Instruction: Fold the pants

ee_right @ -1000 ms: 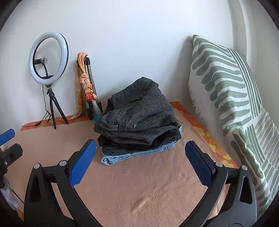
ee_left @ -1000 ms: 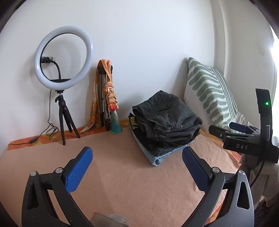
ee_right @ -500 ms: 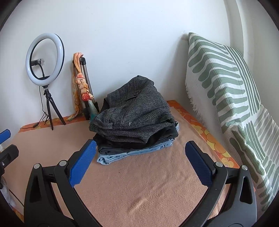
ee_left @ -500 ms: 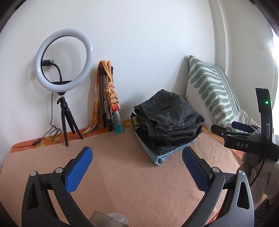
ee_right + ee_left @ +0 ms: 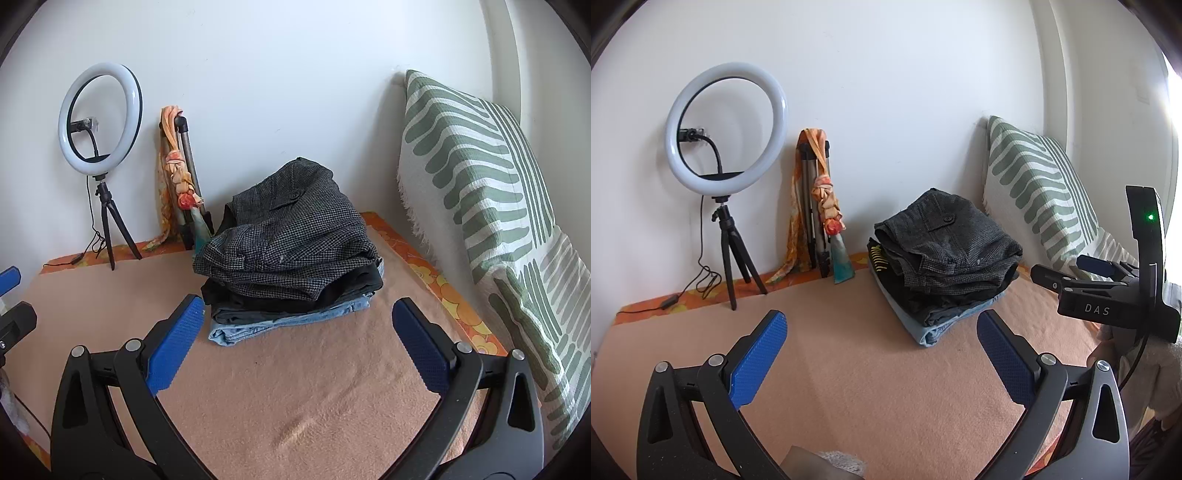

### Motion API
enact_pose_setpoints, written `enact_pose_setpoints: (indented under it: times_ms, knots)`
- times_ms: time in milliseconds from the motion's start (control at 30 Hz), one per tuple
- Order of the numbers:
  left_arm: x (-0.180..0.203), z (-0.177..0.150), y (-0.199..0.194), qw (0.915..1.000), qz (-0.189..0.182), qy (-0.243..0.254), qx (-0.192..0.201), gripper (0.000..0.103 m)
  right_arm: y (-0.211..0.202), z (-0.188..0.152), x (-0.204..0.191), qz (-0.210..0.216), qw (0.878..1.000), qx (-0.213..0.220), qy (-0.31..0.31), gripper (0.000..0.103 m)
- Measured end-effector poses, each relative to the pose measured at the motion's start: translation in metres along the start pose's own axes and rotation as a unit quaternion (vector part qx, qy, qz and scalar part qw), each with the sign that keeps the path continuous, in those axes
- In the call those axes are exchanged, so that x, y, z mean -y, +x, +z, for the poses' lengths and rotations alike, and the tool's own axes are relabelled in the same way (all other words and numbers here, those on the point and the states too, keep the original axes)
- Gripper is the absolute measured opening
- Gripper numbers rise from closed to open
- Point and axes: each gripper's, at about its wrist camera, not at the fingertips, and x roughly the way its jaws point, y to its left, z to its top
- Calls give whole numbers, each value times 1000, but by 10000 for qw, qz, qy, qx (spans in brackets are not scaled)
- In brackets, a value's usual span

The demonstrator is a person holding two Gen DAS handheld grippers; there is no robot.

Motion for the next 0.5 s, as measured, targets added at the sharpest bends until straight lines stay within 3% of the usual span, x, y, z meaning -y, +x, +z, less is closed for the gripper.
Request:
enact_pose_setpoints:
  times_ms: [500]
  knots:
    - [0,-2,0,10000,-12,3,-46,102,3,-2,1,54,10000,-80,-22,103]
